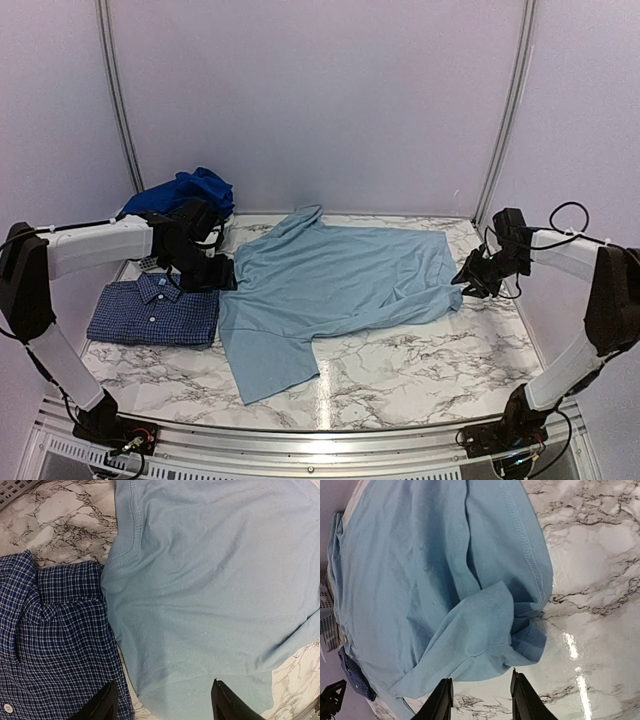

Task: Fold and stack the mixed laundry pile
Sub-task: Adjust the flattened T-shirt at the center of the board, then pick up the flattened T-shirt from the center of the board.

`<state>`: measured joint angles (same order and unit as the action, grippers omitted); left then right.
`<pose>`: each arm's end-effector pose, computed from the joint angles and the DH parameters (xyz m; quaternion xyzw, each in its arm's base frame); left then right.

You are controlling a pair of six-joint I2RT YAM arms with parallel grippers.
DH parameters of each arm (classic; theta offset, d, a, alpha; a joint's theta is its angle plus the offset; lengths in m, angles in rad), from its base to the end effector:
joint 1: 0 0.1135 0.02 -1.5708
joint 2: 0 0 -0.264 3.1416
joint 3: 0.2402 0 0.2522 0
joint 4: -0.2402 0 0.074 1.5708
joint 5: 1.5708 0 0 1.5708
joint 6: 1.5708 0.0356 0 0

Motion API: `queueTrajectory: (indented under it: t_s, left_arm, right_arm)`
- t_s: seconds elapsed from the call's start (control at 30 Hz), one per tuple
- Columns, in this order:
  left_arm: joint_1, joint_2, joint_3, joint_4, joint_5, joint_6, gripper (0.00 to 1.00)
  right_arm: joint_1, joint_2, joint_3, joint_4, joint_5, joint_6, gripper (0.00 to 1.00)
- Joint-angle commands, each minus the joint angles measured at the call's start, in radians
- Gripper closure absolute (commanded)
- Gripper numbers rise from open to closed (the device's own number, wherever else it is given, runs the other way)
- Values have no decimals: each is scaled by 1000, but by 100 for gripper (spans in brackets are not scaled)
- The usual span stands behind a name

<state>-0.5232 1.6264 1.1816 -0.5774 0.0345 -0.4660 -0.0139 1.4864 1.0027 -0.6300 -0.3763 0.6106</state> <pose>0.2928 -0.1703 0.2324 0.0322 0.9619 -0.1432 0.2305 0.2899 0.0091 0.2196 0.2536 0.9236 0.2395 0.1592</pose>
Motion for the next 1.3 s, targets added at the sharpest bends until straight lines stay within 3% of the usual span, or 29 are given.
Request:
queueTrajectory:
  t_s: [0.0, 0.37, 0.63, 0.87, 1.03, 1.27]
  left_arm:
    - [6, -5, 18, -16, -28, -6, 34]
    - [6, -9, 7, -16, -30, 0, 33]
    - [6, -24, -24, -17, -30, 0, 33]
    - [-12, -141, -156, -11, 34, -68, 37]
    - [-96, -244, -275, 1, 53, -181, 40]
    - [-256, -252, -386, 78, 47, -334, 39]
  right_arm:
    - [7, 55, 48, 30, 59, 51, 66]
    - [8, 159, 60, 58, 85, 53, 74]
    - [9, 184, 53, 67, 70, 57, 100]
    - [-3, 47, 32, 29, 68, 47, 100]
    - [-14, -60, -5, 4, 78, 21, 100]
    - [-22, -138, -68, -34, 91, -9, 100]
